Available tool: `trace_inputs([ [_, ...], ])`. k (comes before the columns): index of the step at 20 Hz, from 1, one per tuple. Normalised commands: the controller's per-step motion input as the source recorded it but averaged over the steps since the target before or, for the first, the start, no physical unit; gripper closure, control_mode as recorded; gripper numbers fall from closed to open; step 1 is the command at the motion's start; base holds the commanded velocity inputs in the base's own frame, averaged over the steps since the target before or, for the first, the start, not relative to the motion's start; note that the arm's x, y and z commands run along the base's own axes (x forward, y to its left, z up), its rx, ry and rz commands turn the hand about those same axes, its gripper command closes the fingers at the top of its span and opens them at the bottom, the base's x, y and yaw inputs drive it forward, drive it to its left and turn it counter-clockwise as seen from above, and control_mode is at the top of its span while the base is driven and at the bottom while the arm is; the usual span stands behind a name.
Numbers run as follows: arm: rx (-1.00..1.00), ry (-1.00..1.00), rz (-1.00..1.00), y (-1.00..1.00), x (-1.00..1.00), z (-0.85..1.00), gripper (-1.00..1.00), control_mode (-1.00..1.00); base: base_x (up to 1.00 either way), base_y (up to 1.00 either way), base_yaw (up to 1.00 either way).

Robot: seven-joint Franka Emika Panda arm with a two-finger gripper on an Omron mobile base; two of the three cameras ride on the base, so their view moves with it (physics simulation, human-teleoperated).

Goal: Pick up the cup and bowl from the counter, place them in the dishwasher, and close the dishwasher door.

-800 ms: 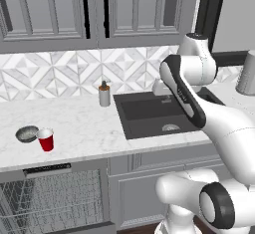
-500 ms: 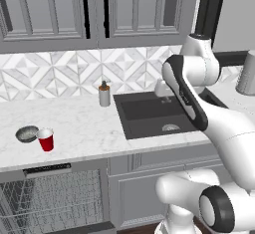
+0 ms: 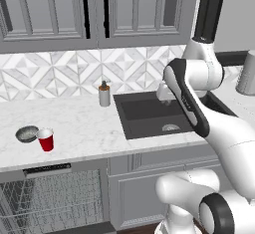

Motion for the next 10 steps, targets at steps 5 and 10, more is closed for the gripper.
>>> trace_inputs([
  [5,0.00,0.00,0.00,0.00,-0.14,-0.02,-1.00,-1.00,0.00,0.00,0.00],
  [10,0.00,0.00,0.17,0.00,-0.51,-0.17,-1.00,-1.00,0.00,0.00,0.00],
])
